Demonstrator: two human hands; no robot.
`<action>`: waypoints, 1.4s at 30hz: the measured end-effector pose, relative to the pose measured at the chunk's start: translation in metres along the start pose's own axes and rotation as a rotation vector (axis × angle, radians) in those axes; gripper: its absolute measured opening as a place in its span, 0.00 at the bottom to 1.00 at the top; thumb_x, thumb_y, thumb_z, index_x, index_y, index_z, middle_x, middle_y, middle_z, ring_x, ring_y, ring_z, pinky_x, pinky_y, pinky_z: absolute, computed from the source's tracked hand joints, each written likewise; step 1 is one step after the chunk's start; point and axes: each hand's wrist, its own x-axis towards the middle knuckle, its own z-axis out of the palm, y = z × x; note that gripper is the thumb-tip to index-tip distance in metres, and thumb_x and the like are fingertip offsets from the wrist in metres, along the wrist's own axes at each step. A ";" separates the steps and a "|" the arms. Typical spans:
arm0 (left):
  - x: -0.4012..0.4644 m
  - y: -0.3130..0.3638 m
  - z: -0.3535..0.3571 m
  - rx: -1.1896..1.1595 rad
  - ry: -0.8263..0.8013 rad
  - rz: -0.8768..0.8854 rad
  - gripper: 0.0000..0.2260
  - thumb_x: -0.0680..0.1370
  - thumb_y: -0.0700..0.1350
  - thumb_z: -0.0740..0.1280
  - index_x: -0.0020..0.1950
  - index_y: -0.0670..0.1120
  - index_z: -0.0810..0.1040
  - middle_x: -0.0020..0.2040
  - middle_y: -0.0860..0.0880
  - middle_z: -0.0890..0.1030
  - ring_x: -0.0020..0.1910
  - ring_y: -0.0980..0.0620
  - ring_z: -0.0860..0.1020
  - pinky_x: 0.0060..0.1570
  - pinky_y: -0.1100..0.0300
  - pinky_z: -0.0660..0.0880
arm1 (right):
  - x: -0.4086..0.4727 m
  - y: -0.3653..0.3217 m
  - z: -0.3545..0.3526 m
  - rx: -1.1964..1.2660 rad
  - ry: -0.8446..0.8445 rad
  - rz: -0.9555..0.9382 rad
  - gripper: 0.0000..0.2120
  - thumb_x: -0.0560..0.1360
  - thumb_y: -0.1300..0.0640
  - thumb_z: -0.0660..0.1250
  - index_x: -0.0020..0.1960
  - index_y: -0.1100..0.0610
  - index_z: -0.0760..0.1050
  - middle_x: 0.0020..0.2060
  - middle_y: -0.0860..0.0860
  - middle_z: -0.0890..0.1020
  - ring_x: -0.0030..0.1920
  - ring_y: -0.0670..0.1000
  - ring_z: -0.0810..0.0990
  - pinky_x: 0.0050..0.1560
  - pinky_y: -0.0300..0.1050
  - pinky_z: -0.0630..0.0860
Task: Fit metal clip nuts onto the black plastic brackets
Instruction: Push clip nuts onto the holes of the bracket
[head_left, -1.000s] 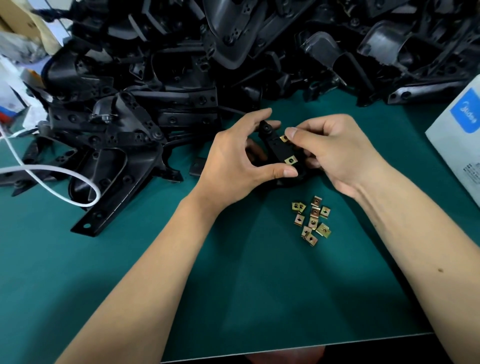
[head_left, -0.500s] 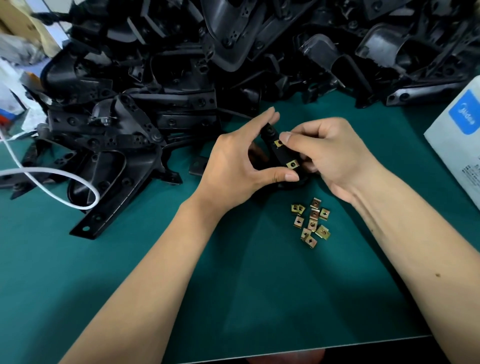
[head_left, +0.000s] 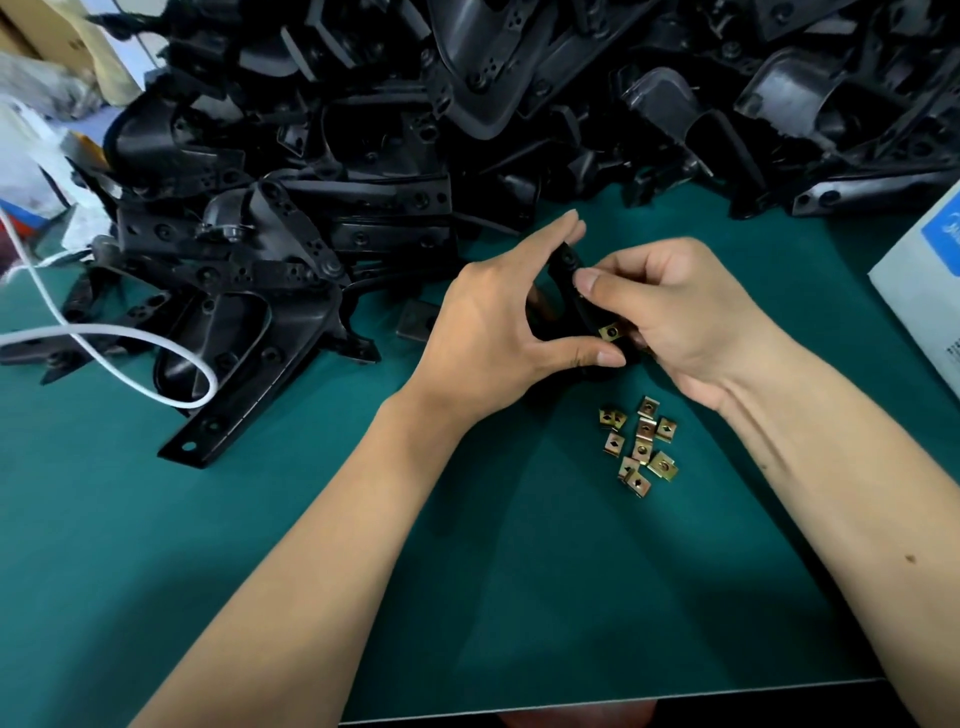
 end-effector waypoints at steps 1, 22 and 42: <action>0.000 -0.001 0.000 0.001 0.001 -0.002 0.49 0.66 0.58 0.82 0.80 0.42 0.67 0.74 0.50 0.76 0.60 0.47 0.81 0.64 0.49 0.77 | 0.000 0.000 0.001 -0.002 0.016 -0.013 0.12 0.79 0.57 0.71 0.37 0.54 0.84 0.34 0.54 0.84 0.34 0.48 0.80 0.35 0.39 0.72; -0.001 -0.003 0.003 -0.049 0.016 -0.093 0.48 0.66 0.56 0.83 0.80 0.43 0.67 0.74 0.52 0.76 0.61 0.44 0.82 0.66 0.46 0.76 | 0.003 0.002 -0.011 -0.038 0.089 -0.096 0.09 0.77 0.57 0.75 0.38 0.57 0.85 0.30 0.55 0.79 0.31 0.50 0.75 0.28 0.39 0.71; -0.001 0.005 0.007 0.182 0.006 -0.122 0.50 0.68 0.72 0.69 0.82 0.47 0.63 0.74 0.50 0.76 0.67 0.49 0.79 0.67 0.48 0.75 | -0.003 -0.001 0.002 -0.158 0.154 -0.105 0.10 0.71 0.58 0.80 0.47 0.56 0.81 0.34 0.51 0.86 0.30 0.48 0.84 0.34 0.39 0.79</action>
